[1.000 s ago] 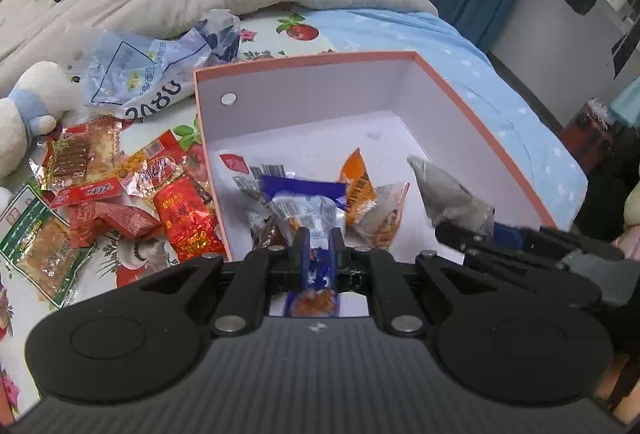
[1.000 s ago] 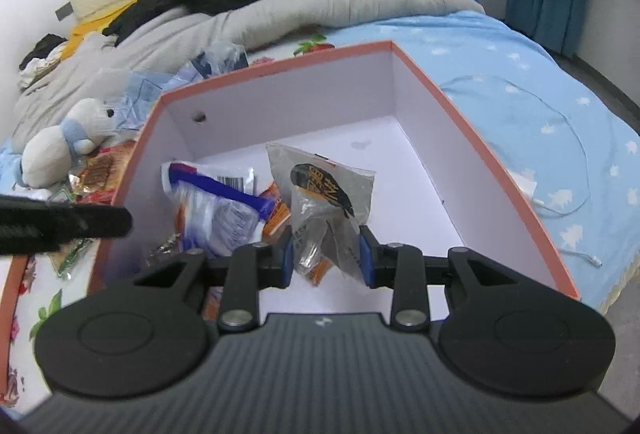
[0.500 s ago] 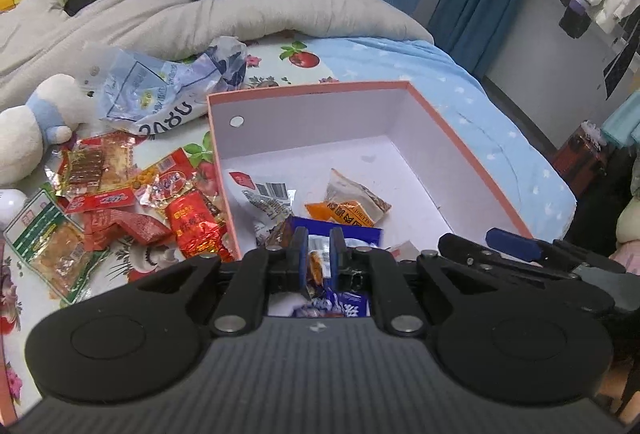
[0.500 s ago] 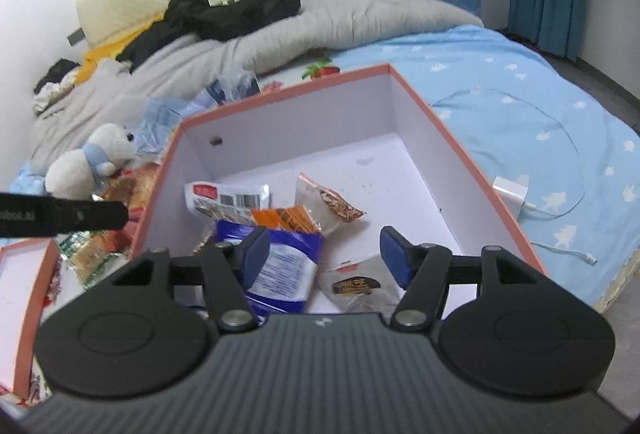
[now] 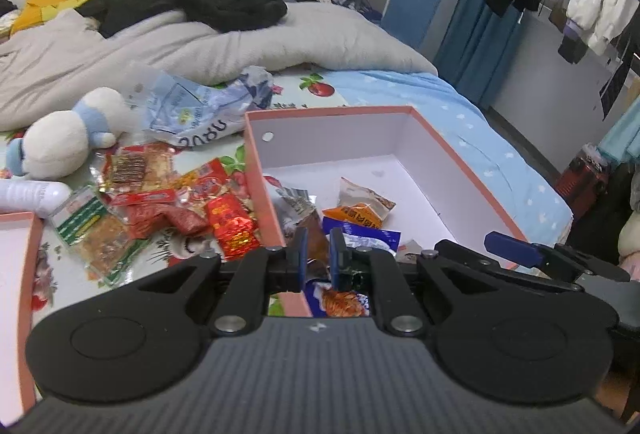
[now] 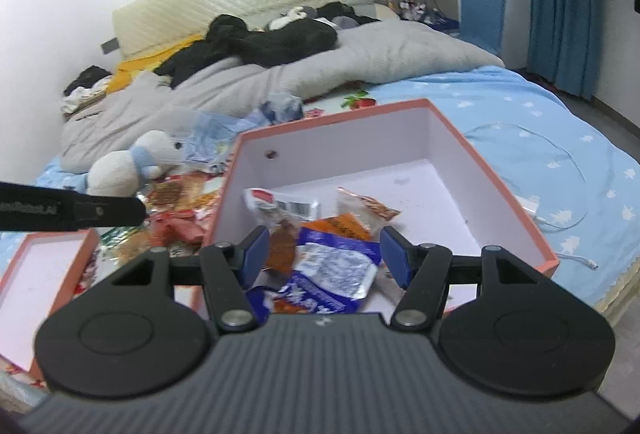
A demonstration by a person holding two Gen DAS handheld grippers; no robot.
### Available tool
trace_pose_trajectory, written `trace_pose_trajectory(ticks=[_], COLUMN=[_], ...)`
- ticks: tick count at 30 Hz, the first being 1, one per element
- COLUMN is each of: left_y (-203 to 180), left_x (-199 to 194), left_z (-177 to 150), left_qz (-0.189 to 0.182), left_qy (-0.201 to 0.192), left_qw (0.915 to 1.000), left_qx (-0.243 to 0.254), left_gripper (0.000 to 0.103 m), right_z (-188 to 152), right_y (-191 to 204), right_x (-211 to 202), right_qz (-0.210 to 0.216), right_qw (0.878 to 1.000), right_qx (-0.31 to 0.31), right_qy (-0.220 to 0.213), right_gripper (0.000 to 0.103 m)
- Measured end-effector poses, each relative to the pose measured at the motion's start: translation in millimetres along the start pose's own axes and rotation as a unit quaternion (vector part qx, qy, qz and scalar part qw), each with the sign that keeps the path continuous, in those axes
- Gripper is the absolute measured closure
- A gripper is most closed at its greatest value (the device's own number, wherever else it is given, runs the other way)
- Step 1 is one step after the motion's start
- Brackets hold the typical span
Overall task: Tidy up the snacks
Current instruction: 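Lift both tools out of the deep pink box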
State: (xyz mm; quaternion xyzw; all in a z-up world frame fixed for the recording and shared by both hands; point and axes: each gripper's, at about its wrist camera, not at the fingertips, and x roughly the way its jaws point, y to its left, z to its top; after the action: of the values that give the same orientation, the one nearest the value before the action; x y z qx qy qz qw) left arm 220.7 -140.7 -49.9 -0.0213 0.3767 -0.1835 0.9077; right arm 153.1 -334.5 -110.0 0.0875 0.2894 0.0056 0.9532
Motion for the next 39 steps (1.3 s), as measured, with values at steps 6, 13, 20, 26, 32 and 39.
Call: trace_pose_trajectory(ticks=[6, 13, 20, 26, 32, 39], left_y=[15, 30, 38, 45, 56, 70], left_x=[-29, -56, -70, -78, -83, -91], left_z=[-16, -40, -62, -82, -103, -115], left_qz=[0.015, 0.029, 0.030, 0.036, 0.045, 0.054], left_qy=[-0.015, -0.024, -0.026, -0.029, -0.016, -0.014], left_qw=[0.9997, 0.9988, 0.9979, 0.9970, 0.9958, 0.9941], left_qx=[-0.013, -0.030, -0.052, -0.062, -0.078, -0.093], left_gripper=[0.090, 0.090, 0.090, 0.090, 0.090, 0.090], right_z=[-7, -21, -37, -57, -75, -88], right_y=[29, 53, 61, 67, 80, 92], right_x=[-16, -28, -36, -43, -53, -66], right_qz=[0.022, 0.044, 0.051, 0.055, 0.069, 0.081], right_qw=[0.999, 0.998, 0.997, 0.997, 0.996, 0.995], right_qx=[-0.026, -0.047, -0.051, -0.041, -0.054, -0.065], right_qy=[-0.017, -0.018, -0.019, -0.024, -0.016, -0.007], right_gripper=[0.040, 0.040, 0.040, 0.040, 0.040, 0.040])
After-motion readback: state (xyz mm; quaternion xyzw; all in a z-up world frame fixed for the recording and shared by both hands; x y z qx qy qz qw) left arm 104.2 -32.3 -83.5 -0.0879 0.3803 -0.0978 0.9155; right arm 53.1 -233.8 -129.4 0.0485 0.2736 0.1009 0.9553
